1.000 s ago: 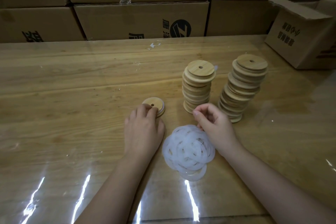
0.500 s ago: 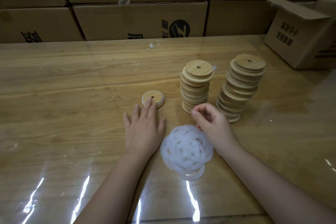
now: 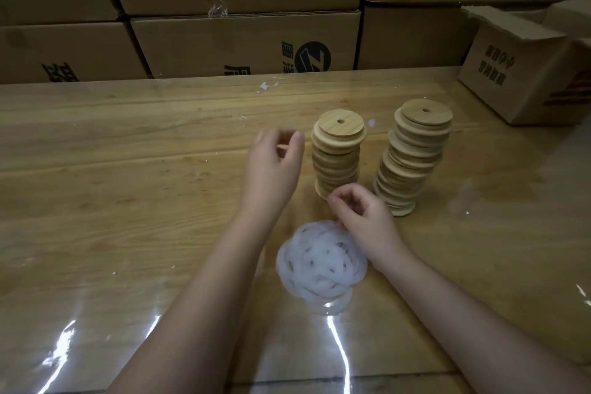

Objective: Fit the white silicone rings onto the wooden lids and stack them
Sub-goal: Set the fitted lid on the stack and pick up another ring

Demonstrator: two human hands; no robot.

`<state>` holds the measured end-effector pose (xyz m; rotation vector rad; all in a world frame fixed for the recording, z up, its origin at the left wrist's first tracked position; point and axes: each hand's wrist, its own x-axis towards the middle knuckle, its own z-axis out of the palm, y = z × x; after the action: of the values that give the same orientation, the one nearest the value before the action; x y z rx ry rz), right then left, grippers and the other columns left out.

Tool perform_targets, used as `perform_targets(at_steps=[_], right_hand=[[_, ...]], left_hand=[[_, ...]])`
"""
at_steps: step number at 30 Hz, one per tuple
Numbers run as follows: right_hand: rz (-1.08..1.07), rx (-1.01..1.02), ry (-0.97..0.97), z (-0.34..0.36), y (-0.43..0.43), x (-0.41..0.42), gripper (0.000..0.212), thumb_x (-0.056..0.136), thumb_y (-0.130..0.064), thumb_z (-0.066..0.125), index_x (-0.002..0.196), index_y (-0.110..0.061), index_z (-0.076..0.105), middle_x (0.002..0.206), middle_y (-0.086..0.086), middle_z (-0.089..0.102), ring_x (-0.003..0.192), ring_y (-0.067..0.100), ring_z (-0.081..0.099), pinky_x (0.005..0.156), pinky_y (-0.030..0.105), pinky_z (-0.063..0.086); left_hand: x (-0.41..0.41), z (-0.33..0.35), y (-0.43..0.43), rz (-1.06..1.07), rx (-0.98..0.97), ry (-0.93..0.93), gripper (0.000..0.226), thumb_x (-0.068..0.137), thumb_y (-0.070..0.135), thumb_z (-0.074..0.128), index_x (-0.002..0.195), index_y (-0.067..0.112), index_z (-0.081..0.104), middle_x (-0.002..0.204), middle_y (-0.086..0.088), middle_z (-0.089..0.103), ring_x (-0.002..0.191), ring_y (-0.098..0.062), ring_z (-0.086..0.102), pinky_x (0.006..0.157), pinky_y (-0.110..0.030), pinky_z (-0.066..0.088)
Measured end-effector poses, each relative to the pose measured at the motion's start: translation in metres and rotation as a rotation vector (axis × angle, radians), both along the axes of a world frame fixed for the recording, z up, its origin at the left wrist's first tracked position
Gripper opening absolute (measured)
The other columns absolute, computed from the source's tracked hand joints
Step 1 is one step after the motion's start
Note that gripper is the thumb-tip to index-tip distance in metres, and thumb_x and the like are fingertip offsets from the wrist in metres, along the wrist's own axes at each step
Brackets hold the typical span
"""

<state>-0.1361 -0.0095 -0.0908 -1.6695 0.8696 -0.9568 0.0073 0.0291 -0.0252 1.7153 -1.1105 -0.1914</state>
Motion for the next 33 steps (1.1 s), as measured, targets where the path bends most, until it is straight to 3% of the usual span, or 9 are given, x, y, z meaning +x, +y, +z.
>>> perform_targets(at_steps=[2, 5, 12, 18, 21, 23, 28, 31, 33], right_hand=[[0.005, 0.01, -0.003, -0.001, -0.001, 0.0, 0.019, 0.088, -0.013, 0.061, 0.075, -0.027, 0.062, 0.063, -0.006, 0.056, 0.061, 0.008, 0.051, 0.061, 0.021, 0.044], [0.012, 0.025, -0.009, -0.002, -0.001, 0.0, 0.017, 0.087, -0.013, 0.061, 0.075, -0.025, 0.062, 0.064, -0.004, 0.055, 0.062, 0.01, 0.049, 0.062, 0.024, 0.043], [-0.002, -0.001, -0.003, -0.002, -0.002, 0.001, 0.018, 0.087, -0.013, 0.062, 0.074, -0.026, 0.062, 0.06, -0.009, 0.053, 0.059, 0.007, 0.048, 0.06, 0.021, 0.042], [0.0, -0.004, -0.005, -0.002, -0.001, 0.0, 0.018, 0.086, -0.012, 0.062, 0.074, -0.025, 0.062, 0.061, -0.008, 0.055, 0.06, 0.009, 0.05, 0.062, 0.025, 0.044], [0.003, -0.001, 0.002, 0.0, 0.0, 0.0, 0.016, 0.087, -0.013, 0.062, 0.075, -0.024, 0.063, 0.065, -0.005, 0.057, 0.062, 0.011, 0.052, 0.064, 0.028, 0.045], [0.013, -0.003, 0.008, 0.001, 0.0, -0.001, 0.014, 0.087, -0.013, 0.062, 0.076, -0.023, 0.063, 0.067, -0.004, 0.058, 0.064, 0.011, 0.052, 0.065, 0.028, 0.046], [0.071, 0.017, 0.025, 0.003, 0.0, -0.002, 0.013, 0.087, -0.012, 0.061, 0.077, -0.02, 0.063, 0.069, -0.005, 0.058, 0.067, 0.01, 0.052, 0.068, 0.029, 0.046], [0.244, -0.024, 0.135, 0.006, -0.003, -0.009, 0.016, 0.087, -0.009, 0.06, 0.079, -0.023, 0.064, 0.074, -0.011, 0.061, 0.07, 0.004, 0.055, 0.068, 0.017, 0.045], [0.331, -0.071, 0.213, 0.009, -0.005, -0.014, 0.024, 0.085, -0.001, 0.056, 0.083, -0.023, 0.064, 0.083, -0.008, 0.064, 0.079, 0.008, 0.059, 0.073, 0.018, 0.047]], left_hand=[[-0.009, 0.018, -0.009, -0.03, 0.014, 0.105, 0.023, 0.089, 0.048, 0.053, 0.093, 0.026, 0.06, 0.098, 0.004, 0.061, 0.083, -0.001, 0.055, 0.071, -0.025, 0.044], [-0.017, 0.033, -0.019, -0.077, 0.147, 0.19, 0.052, 0.077, 0.069, 0.054, 0.104, 0.024, 0.06, 0.102, 0.005, 0.061, 0.091, -0.007, 0.056, 0.073, -0.029, 0.045], [-0.02, 0.039, -0.028, -0.065, 0.275, 0.166, 0.046, 0.075, 0.054, 0.067, 0.104, 0.02, 0.058, 0.097, 0.003, 0.061, 0.093, -0.017, 0.058, 0.077, -0.036, 0.049], [-0.013, 0.034, -0.025, -0.04, 0.141, 0.337, 0.04, 0.078, 0.042, 0.071, 0.105, 0.016, 0.059, 0.087, 0.003, 0.062, 0.079, -0.014, 0.059, 0.07, -0.032, 0.048], [-0.01, 0.028, -0.018, -0.058, -0.051, 0.552, 0.035, 0.084, 0.028, 0.069, 0.111, 0.015, 0.052, 0.085, 0.001, 0.066, 0.058, -0.004, 0.062, 0.052, -0.02, 0.047], [-0.007, 0.021, -0.01, -0.023, -0.206, 0.627, 0.033, 0.086, 0.024, 0.067, 0.113, 0.019, 0.048, 0.09, -0.002, 0.067, 0.056, -0.002, 0.063, 0.05, -0.014, 0.046], [-0.003, -0.01, 0.012, 0.01, -0.381, 0.664, 0.03, 0.086, 0.018, 0.066, 0.11, 0.028, 0.05, 0.093, -0.001, 0.065, 0.059, -0.005, 0.062, 0.051, -0.015, 0.046], [-0.002, -0.031, 0.027, -0.008, -0.379, 0.641, 0.034, 0.085, 0.015, 0.068, 0.111, 0.031, 0.052, 0.092, 0.002, 0.066, 0.061, -0.006, 0.062, 0.05, -0.017, 0.046], [-0.001, -0.044, 0.034, -0.025, -0.339, 0.622, 0.036, 0.084, 0.013, 0.069, 0.11, 0.033, 0.053, 0.089, 0.007, 0.068, 0.06, -0.007, 0.062, 0.05, -0.017, 0.047]])
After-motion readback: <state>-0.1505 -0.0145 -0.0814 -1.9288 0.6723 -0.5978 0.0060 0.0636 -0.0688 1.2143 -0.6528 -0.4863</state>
